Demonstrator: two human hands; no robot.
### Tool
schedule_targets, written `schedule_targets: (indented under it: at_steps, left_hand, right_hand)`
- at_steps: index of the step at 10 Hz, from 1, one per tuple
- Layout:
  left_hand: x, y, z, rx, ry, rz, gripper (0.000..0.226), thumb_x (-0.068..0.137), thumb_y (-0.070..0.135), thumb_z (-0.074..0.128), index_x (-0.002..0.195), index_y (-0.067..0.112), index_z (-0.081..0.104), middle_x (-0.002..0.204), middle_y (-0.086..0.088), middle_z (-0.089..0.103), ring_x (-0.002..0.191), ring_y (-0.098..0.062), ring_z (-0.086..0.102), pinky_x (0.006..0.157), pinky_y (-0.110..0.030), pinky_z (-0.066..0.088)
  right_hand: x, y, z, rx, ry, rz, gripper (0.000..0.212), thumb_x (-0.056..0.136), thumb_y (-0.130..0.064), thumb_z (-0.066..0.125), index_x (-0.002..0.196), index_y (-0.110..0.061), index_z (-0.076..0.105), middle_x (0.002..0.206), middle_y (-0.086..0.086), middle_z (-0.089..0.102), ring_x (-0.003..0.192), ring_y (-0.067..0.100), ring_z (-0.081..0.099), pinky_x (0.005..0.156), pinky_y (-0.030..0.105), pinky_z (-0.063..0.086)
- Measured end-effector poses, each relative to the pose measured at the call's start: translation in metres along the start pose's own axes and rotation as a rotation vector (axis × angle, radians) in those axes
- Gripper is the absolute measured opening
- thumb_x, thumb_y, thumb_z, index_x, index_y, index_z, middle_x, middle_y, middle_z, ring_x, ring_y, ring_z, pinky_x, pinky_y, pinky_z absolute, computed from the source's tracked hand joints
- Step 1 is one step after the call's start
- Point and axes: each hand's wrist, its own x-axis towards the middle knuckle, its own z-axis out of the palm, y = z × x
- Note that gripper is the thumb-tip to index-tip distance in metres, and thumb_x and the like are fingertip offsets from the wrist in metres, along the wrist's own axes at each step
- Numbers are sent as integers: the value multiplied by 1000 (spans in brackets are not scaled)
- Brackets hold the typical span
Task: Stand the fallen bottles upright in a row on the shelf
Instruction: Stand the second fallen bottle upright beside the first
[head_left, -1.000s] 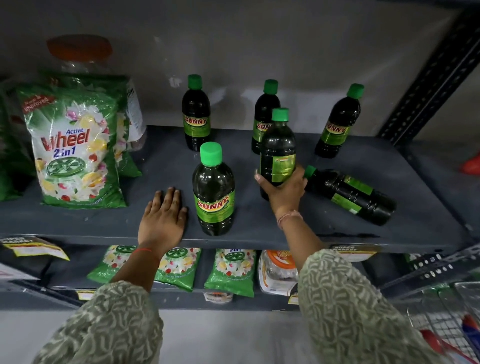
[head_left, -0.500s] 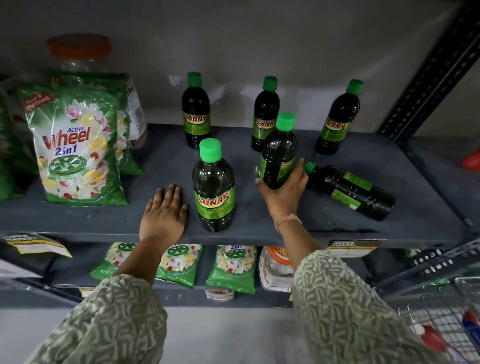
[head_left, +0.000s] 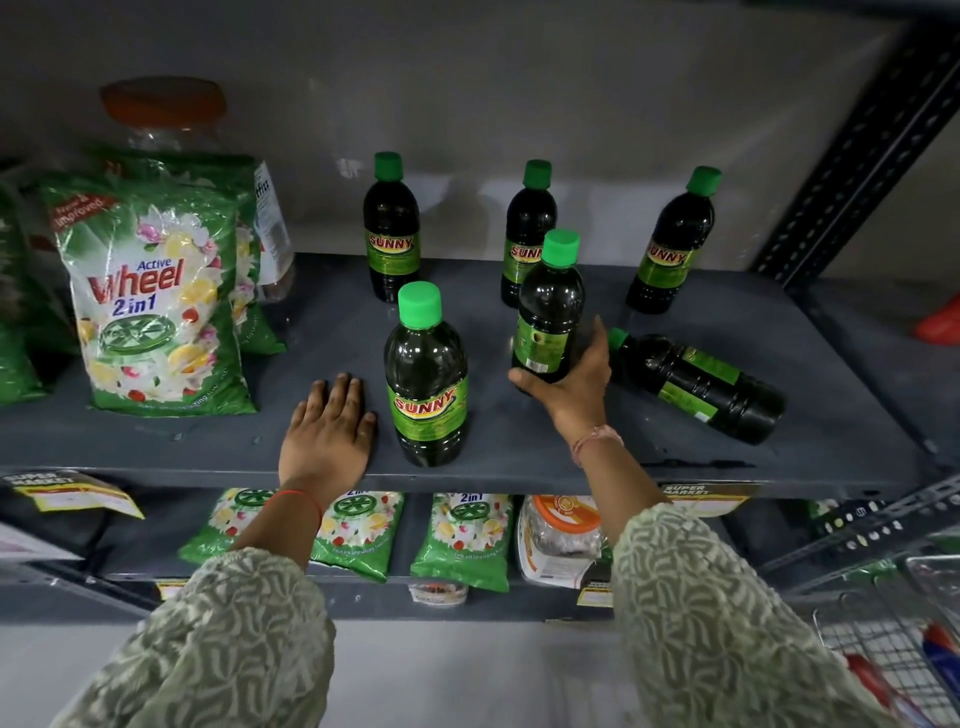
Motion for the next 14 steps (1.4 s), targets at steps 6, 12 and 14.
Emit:
schedule_targets:
  at_steps: [6,12,14]
  left_hand:
    - [1,-1,1,2,4,-4,54,95,33,23,144,16,10,157,-3,9,145,-25,4,118,-38,8]
    - [0,-1,2,-2,7,0,54,95,34,23,144,15,10,157,-3,8,145,-25,4,118,-39,8]
    - [1,0,0,15,-21,3,54,96,32,23,144,13,10,157,-5,8,145,-28,4,118,-41,8]
  right_hand:
    - [10,-1,-1,-127,-84,68,116,51,-26,89,141,-9,18,145,20,29,136,31,24,113,47,25]
    - [4,1,-3,-10,-126,37,61,62,-3,79,115,-5,49,119,18,61,110,30,57,90,34,44]
    - [-27,-6,-10,-32,-106,53,59,67,-6,76,119,-6,48,121,16,60,113,26,56,88,25,39]
